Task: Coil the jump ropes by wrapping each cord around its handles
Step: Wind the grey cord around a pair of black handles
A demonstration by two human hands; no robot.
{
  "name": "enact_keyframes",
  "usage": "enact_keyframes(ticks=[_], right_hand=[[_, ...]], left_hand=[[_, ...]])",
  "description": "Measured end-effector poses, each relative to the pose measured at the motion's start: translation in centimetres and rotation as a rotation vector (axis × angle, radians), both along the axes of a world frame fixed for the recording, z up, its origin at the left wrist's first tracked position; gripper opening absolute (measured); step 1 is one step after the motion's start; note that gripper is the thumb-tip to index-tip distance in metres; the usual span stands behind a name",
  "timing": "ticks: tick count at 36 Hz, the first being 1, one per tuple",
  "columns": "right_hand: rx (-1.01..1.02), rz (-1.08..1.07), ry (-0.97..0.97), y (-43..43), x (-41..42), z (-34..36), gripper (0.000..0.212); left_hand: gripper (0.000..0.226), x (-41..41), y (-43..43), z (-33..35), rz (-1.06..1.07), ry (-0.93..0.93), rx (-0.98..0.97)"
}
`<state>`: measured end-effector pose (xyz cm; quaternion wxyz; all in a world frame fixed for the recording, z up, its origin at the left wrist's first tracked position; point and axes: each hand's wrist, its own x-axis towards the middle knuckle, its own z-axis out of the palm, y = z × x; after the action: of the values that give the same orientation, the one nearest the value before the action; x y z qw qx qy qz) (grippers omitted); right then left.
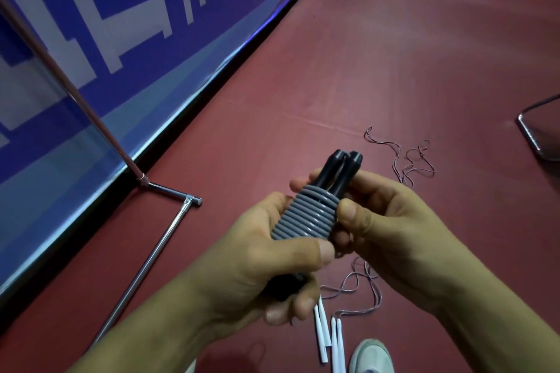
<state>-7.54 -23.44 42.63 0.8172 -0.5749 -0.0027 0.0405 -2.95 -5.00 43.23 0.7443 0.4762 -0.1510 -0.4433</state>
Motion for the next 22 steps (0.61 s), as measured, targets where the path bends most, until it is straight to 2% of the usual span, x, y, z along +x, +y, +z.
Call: enact_keyframes(ticks=[3, 8, 11, 15, 18, 22], right_hand=[[-0.046, -0.102, -0.023, 0.30, -0.02, -0.51, 0.037], [-0.082, -0.095, -0.058, -0.10, 0.26, 0.12, 0.035], [-0.133, -0.053, -0.039, -0.38, 0.30, 0.29, 0.049], [-0.135, -0.039, 0.031, -0.55, 0.21, 0.47, 0.050], [-0.073, -0.003, 0.053, -0.59, 0.08, 0.08, 0.062], [-0.032, 0.005, 0.063, -0.09, -0.05, 0.08, 0.039]], left_hand=[[0.047, -0.21, -0.26, -0.10, 0.098, -0.117, 0.097], [0.045, -0.09, -0.50, 0.22, 0.226, -0.199, 0.176], [0.055, 0.16, -0.35, 0.10, 0.296, -0.239, 0.222], [0.037, 0.07, -0.27, -0.06, 0.352, -0.315, 0.254], [0.033, -0.06, -0.27, 0.12, 0.370, -0.369, 0.242], [0.030, -0.08, -0.15, -0.37, 0.385, -0.359, 0.194]])
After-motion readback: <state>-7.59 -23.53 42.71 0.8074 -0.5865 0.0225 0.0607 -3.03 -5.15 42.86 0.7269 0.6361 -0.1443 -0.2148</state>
